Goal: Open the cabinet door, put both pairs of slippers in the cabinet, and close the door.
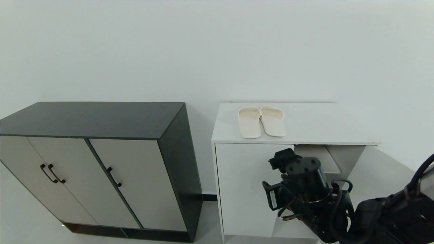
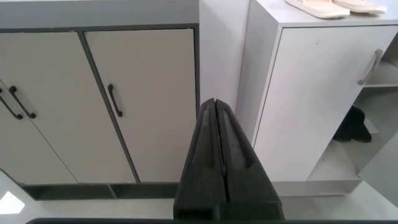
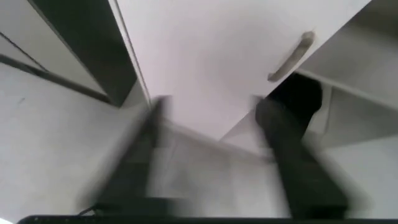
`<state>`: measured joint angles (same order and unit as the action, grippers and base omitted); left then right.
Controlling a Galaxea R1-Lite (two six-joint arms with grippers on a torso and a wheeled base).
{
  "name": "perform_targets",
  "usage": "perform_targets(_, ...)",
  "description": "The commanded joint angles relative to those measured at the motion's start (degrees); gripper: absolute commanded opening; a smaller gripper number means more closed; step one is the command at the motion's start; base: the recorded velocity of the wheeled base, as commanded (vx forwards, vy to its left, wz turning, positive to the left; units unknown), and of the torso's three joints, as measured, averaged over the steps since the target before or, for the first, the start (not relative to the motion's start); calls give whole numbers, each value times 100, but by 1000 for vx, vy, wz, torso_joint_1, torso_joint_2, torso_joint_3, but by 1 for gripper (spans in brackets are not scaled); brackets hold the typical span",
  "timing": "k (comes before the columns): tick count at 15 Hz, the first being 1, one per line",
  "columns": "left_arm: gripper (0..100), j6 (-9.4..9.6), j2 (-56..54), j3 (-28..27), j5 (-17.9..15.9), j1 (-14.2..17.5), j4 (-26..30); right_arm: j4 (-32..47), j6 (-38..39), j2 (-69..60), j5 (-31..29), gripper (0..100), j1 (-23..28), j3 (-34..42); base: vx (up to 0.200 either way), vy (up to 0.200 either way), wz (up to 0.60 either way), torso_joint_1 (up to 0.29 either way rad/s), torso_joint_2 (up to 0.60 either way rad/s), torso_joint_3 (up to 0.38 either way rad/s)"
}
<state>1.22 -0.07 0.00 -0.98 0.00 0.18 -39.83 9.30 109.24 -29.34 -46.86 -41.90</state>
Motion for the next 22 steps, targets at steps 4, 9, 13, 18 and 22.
perform_targets(4,0,1,7,0,1,0,-1,1777,907,-474,-388,100,1,-1699,0,0,0,0,0,0)
perform_targets(9,0,-8,7,0,1,0,-1,678,564,-360,-669,100,10,-1461,0,0,0,0,0,0)
perform_targets(13,0,1,7,0,1,0,-1,581,564,-333,-669,100,10,-1374,200,0,0,-6,-5,2)
perform_targets(18,0,1,7,0,1,0,-1,573,459,-307,-660,100,28,-1294,200,0,0,5,3,0)
perform_targets(22,0,1,7,0,1,0,-1,529,467,-166,-634,100,28,-1294,200,0,0,6,-2,4)
